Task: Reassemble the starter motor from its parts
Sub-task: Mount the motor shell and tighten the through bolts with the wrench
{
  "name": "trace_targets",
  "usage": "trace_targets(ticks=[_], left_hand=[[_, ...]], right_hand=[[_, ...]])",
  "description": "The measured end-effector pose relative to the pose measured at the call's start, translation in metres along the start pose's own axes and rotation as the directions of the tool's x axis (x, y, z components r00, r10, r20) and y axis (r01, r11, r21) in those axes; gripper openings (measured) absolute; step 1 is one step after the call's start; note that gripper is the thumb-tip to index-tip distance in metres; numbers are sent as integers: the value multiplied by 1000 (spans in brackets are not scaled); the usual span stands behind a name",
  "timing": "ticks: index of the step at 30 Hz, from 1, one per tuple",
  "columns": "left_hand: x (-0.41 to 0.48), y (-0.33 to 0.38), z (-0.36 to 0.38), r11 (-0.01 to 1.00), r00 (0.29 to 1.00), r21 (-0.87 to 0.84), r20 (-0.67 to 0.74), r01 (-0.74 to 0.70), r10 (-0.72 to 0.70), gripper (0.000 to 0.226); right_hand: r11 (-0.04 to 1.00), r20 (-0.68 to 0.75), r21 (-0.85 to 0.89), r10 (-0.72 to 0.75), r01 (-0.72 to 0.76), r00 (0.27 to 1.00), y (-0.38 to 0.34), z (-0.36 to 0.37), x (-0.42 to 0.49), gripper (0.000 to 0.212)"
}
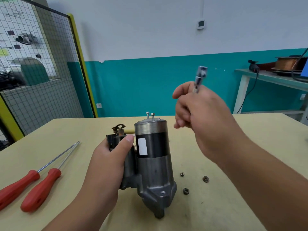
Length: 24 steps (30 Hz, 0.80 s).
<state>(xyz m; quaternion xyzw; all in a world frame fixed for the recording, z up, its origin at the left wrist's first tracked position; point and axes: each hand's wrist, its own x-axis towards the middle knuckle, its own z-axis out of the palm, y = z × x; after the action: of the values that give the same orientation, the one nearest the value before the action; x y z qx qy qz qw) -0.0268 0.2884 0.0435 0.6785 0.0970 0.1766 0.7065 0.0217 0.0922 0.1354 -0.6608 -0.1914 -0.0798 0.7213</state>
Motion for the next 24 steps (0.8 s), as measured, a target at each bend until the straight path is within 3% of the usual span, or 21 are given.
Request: trace_targets(ticks=[4,8,12,16,24], left_hand=[[-3,1,1,999,999,17,-17,-30,30,49],[-10,4,-1,979,982,93,-36,-184,188,47],[-18,10,-1,926,940,176,-2,-334,340,41],[-16,7,-2,932,942,146,9,-333,335,43],[-10,6,-3,948,955,118,37,-295,293,45]], right_hand=[[990,37,91,101,-104,994,-13,-8,4,24],[971,70,190,134,-145,989,-15,-9,1,21],[975,47,217,31,-40,998,-14,-1,-5,32],[954,102,300,-63,30,993,-8,13,-15,38],[989,84,86,-126,119,988,3,17,-24,40]])
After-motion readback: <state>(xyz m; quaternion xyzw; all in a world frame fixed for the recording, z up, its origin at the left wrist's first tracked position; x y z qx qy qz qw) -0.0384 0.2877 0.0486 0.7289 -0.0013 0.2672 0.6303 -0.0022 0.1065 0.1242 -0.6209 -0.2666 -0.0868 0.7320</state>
